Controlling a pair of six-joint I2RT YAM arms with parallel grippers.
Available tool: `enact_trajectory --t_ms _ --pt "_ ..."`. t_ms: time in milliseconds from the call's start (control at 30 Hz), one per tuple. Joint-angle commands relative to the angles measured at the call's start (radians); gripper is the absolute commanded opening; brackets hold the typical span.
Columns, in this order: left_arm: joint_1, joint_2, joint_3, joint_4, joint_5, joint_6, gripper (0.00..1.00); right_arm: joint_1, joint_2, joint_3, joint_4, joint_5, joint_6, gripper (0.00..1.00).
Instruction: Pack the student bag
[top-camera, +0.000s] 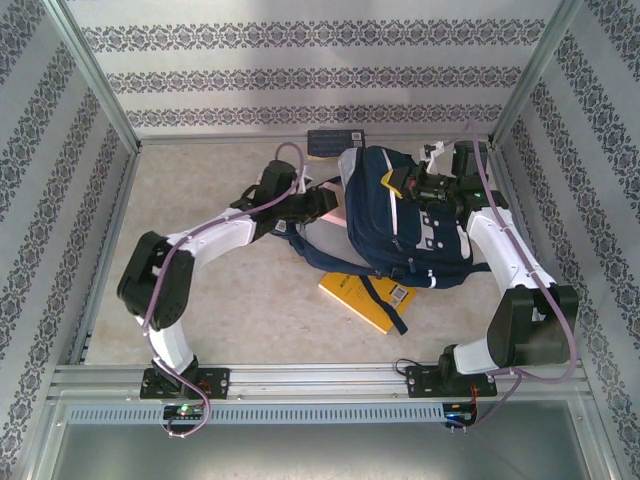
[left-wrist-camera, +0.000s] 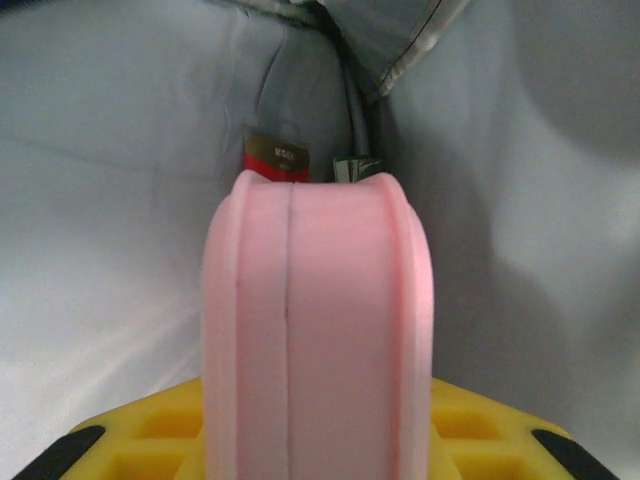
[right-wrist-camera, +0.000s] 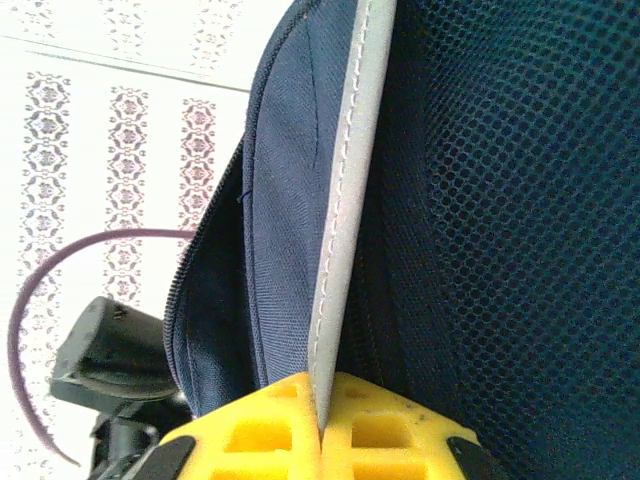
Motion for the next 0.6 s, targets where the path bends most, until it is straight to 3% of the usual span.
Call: enact_trajectory --t_ms 0,67,267,300,400,467,567 --pt "-0.035 0.077 0.064 0.184 0.004 -0.059 0.12 -0.006 -0.047 0.012 0.168 -0.103 0.066 0.00" --pt "-0.055 0.143 0.091 0.259 0.013 -0.103 0.12 -0.007 -0.042 0.016 0.177 -0.107 0.070 0.00" --pt "-0.138 0.321 0.259 0.259 0.047 -0.128 0.20 -0.011 -0.024 0.026 0.191 -0.116 0.081 0.00" --pt "-0.151 0.338 0.280 0.250 0.052 -0.127 0.24 -0.012 -0.022 0.028 0.190 -0.115 0.081 0.00" --pt "-0.177 0.372 0.333 0.177 0.045 -0.115 0.55 -0.023 -0.023 0.032 0.184 -0.105 0.075 0.00" --pt "-0.176 0.353 0.317 0.150 0.015 -0.104 0.69 -0.030 -0.029 0.037 0.156 -0.093 0.052 0.00" --pt "-0.162 0.289 0.289 0.075 -0.026 -0.056 0.77 -0.043 -0.050 0.047 0.102 -0.054 0.004 0.00"
